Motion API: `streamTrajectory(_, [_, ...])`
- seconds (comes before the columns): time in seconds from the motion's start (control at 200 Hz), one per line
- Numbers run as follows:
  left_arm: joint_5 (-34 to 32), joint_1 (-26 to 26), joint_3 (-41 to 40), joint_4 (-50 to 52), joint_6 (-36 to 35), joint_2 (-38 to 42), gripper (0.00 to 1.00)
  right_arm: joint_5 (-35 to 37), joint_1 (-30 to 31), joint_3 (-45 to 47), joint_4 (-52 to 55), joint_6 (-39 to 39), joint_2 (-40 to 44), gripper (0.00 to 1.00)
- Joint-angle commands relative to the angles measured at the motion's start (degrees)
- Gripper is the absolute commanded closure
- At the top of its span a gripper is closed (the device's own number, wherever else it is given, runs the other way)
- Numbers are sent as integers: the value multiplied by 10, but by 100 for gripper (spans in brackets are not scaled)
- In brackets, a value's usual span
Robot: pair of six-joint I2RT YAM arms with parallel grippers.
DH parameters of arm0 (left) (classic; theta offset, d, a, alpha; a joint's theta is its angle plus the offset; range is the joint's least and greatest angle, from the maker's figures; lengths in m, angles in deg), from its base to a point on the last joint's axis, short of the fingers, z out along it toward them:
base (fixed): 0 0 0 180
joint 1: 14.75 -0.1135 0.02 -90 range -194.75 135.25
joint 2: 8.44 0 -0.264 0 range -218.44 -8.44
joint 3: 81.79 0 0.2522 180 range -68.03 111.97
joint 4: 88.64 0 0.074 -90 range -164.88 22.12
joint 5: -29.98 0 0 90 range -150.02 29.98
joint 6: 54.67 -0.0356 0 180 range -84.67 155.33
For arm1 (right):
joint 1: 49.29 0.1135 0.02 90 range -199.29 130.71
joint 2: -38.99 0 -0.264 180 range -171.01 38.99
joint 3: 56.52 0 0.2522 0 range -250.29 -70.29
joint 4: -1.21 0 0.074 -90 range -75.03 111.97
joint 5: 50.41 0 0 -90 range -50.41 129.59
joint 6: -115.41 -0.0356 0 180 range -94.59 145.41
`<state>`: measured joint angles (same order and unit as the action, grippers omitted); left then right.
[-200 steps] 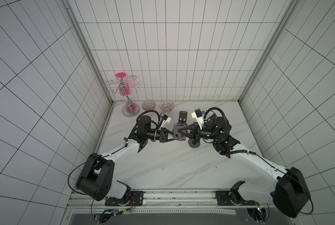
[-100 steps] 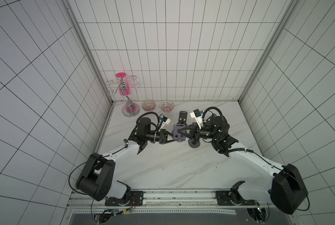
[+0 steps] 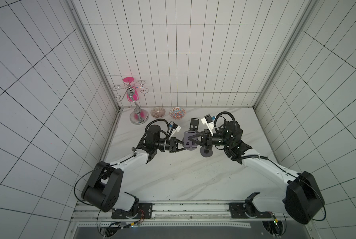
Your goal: Open the phone stand
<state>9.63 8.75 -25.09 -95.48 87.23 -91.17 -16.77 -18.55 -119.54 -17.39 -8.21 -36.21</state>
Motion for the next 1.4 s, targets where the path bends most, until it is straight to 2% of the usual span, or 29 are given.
streamTrajectory(0.0, [-6, -4, -33, 79, -2, -21, 100, 39, -26, -69, -147, 6, 12, 100])
streamTrajectory(0.255, [-7, -4, -36, 92, -15, -30, 100, 44, -31, -88, -214, -45, -9, 100])
streamTrajectory(0.54, [-9, -4, -38, 102, -26, -33, 100, 36, -37, -110, -161, -8, -1, 100])
streamTrajectory(0.825, [-9, -3, -42, 113, -32, -37, 100, 31, -39, -131, -169, -1, -10, 100])
streamTrajectory(1.089, [-10, -3, -12, 106, -17, -38, 100, 19, -38, -81, -214, -44, -1, 100])
streamTrajectory(1.239, [-5, -1, 20, 106, -10, -42, 100, 15, -38, -61, -200, -48, 1, 100])
streamTrajectory(1.394, [0, -1, 35, 96, 2, -36, 100, 2, -38, -57, -176, -45, 1, 88])
